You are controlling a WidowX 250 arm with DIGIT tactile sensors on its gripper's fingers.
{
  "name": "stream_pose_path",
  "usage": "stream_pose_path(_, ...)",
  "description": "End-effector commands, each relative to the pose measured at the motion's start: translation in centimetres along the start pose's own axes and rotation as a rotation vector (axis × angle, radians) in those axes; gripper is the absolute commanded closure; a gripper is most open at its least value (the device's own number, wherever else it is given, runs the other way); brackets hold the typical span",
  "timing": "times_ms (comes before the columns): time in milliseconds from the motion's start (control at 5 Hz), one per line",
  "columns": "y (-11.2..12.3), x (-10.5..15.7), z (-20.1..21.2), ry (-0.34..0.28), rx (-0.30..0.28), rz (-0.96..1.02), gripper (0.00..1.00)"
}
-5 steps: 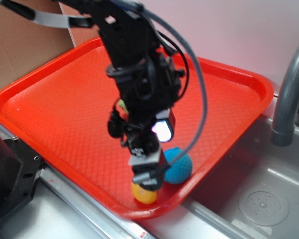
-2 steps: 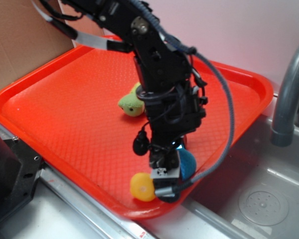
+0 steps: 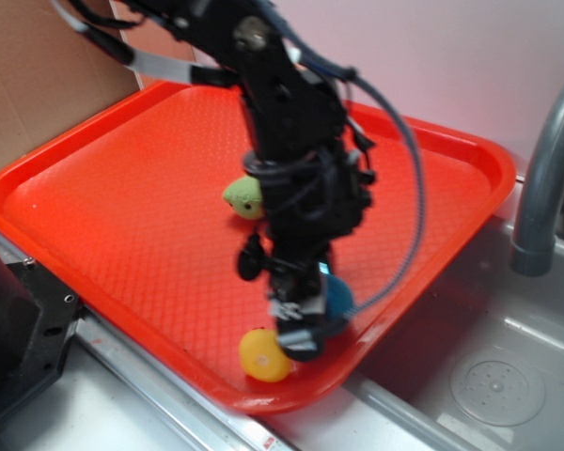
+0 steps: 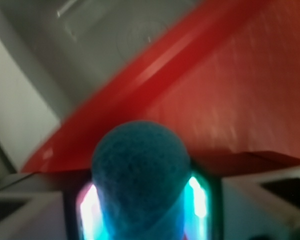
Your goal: Grab the blue ball.
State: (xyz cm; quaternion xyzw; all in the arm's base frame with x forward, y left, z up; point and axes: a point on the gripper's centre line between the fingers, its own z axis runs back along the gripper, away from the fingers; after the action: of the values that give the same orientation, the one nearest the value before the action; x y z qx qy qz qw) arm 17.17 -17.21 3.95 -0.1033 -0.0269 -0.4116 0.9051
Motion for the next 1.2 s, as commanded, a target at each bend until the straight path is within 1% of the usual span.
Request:
stream_pose_path(0, 1.0, -3.9, 9.3, -0.072, 0.234, 0.316, 1.00)
stream_pose_path(200, 2.5, -6.9, 13.3, -0.047, 0.361, 0.554, 1.00)
stream_pose_path(400, 3.6, -9.2, 15.6, 0.021, 0.368, 0.806, 1.00)
stream_pose_path(600, 4.7, -10.2, 17.0, 0.036, 0.334, 0.975, 1.00)
stream_pose_path(800, 6.1, -11.7, 17.2, 0.042, 0.309, 1.059, 1.00)
stream_pose_path(1000, 6.9, -11.6, 16.4, 0.025, 0.299, 1.032, 1.00)
